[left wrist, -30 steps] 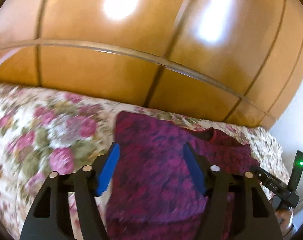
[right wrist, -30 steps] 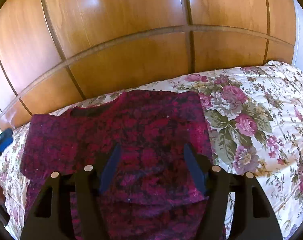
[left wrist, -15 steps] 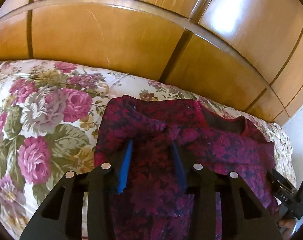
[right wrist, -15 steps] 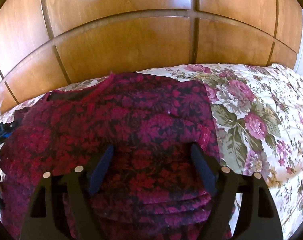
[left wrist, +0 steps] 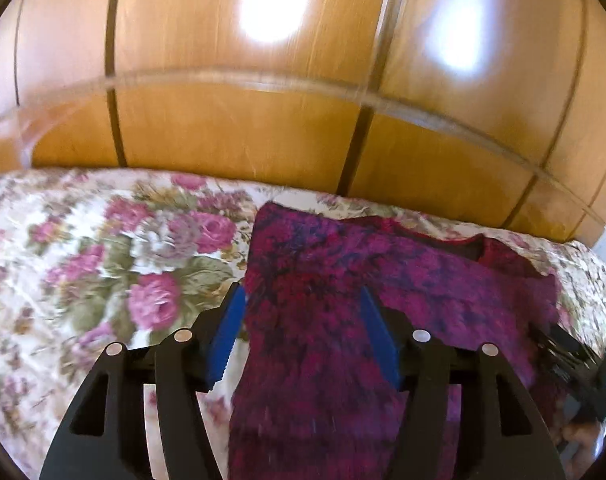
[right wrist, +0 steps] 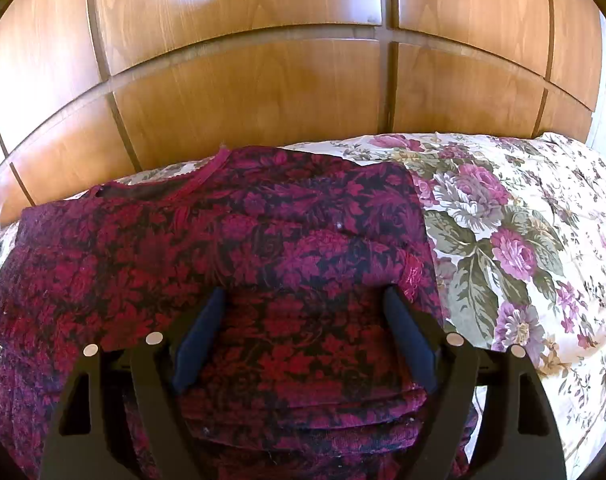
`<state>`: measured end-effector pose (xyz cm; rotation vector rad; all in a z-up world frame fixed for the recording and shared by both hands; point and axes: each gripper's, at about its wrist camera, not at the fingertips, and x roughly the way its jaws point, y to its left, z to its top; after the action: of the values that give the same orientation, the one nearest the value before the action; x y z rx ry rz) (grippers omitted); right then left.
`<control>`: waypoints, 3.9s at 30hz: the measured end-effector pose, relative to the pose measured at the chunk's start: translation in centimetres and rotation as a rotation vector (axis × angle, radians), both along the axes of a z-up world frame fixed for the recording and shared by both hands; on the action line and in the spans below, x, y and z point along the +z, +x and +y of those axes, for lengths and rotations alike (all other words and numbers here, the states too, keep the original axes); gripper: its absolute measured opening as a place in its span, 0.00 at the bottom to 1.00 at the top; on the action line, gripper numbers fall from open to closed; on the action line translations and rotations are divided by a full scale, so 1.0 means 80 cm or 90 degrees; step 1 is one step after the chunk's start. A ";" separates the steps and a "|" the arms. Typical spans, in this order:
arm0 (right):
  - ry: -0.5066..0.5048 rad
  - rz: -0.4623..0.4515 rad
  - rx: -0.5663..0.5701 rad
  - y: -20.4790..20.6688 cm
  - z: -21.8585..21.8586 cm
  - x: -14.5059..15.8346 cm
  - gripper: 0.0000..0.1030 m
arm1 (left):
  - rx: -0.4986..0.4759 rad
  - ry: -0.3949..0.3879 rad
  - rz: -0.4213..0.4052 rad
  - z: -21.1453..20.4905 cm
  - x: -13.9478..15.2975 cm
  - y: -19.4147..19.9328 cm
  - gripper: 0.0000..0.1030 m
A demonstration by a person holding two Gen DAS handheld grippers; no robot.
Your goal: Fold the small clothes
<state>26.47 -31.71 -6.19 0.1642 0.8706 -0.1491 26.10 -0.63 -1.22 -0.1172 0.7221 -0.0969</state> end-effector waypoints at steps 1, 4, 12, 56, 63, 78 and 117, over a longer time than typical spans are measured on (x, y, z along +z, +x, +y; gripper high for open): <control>-0.004 0.000 0.000 0.000 0.001 0.001 0.79 | 0.000 0.008 -0.008 -0.001 0.005 -0.009 0.57; -0.013 0.002 0.001 0.000 0.005 0.004 0.82 | -0.004 0.022 -0.039 0.001 0.025 -0.043 0.69; -0.025 0.015 -0.009 -0.020 0.014 0.030 0.96 | -0.011 0.019 -0.063 0.006 0.047 -0.102 0.71; 0.182 0.215 0.117 -0.362 0.010 0.043 0.23 | -0.237 -0.089 0.224 0.062 -0.083 -0.342 0.17; 0.234 0.116 0.126 -0.334 0.003 0.102 0.22 | -0.244 -0.297 0.177 0.095 -0.034 -0.315 0.15; 0.308 0.096 0.034 -0.170 -0.035 0.077 0.23 | -0.162 -0.438 0.209 0.069 -0.031 -0.119 0.15; 0.239 0.062 0.006 -0.250 -0.053 0.071 0.12 | -0.158 -0.326 0.174 0.112 -0.063 -0.192 0.12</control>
<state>6.51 -35.97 -0.48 0.5074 0.9917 0.0170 10.77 8.31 -6.25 -0.5376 0.9706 -0.5107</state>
